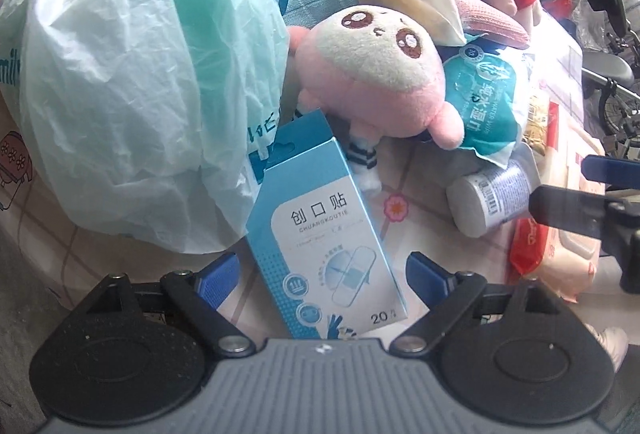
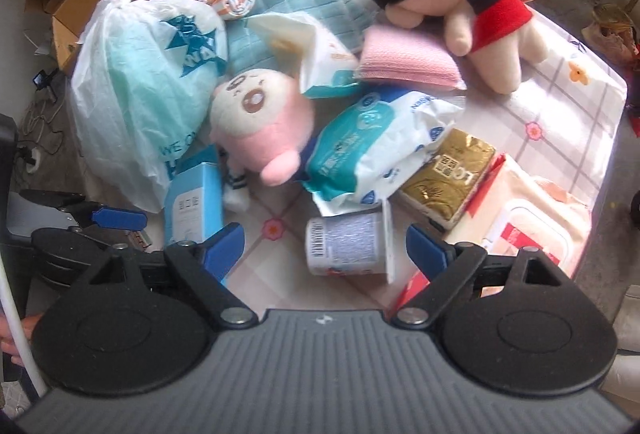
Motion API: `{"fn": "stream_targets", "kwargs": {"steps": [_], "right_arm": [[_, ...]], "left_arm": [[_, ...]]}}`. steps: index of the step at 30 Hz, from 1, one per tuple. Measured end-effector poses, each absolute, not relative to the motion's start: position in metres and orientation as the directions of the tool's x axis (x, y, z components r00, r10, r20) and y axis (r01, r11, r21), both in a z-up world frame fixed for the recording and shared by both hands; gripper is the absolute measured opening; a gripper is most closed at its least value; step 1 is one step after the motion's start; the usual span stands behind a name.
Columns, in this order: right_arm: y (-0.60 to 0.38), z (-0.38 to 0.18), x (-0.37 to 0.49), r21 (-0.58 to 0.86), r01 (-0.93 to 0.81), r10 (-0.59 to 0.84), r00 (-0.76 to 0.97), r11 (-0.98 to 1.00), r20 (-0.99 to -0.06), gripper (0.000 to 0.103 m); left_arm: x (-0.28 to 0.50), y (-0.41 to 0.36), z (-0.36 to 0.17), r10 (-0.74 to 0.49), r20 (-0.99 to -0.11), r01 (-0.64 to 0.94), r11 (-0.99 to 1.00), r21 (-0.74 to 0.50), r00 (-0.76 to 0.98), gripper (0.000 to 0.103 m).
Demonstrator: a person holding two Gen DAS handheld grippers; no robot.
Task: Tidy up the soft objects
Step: 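Grasp the blue bandage box with the left gripper while the right gripper grasps the yogurt cup, then lift the bandage box and yogurt cup toward the cardboard box with both grippers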
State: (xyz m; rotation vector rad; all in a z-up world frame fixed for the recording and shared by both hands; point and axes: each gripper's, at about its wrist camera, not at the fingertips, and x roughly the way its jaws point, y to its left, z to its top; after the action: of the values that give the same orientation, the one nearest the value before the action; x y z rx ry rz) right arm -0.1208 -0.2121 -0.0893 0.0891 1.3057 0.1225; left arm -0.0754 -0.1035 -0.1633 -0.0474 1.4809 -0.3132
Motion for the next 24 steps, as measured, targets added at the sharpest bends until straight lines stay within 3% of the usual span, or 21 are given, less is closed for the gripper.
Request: {"fn": "stream_targets", "kwargs": {"steps": [4, 8, 15, 18, 21, 24], "right_arm": [[-0.223, -0.106, -0.117, 0.123, -0.017, 0.123, 0.253, 0.992, -0.960, 0.088], [-0.222, -0.114, -0.116, 0.112, -0.032, 0.116, 0.240, 0.993, -0.964, 0.088], [-0.215, -0.134, -0.103, 0.104, -0.068, 0.116, 0.195, 0.992, -0.974, 0.085], [-0.210, -0.148, -0.097, 0.094, -0.090, 0.107, 0.152, 0.991, -0.983, 0.078], [-0.202, -0.162, -0.093, 0.083, -0.120, 0.095, 0.095, 0.989, -0.991, 0.063], [-0.191, -0.164, -0.095, 0.039, -0.159, 0.056, 0.103, 0.987, -0.993, 0.062]], "left_arm": [[-0.065, -0.120, -0.179, -0.189, -0.980, 0.138, 0.974, -0.179, 0.061, 0.091], [-0.063, -0.133, -0.194, -0.120, -0.991, 0.128, 0.986, -0.111, 0.063, 0.084], [-0.081, -0.127, -0.192, -0.111, -0.986, 0.093, 0.991, -0.100, 0.122, 0.080], [-0.087, -0.123, -0.189, -0.115, -0.985, 0.086, 0.991, -0.105, 0.127, 0.080], [-0.093, -0.121, -0.185, -0.121, -0.983, 0.099, 0.989, -0.108, 0.140, 0.080], [-0.093, -0.122, -0.183, -0.133, -0.981, 0.113, 0.987, -0.117, 0.144, 0.080]]}}
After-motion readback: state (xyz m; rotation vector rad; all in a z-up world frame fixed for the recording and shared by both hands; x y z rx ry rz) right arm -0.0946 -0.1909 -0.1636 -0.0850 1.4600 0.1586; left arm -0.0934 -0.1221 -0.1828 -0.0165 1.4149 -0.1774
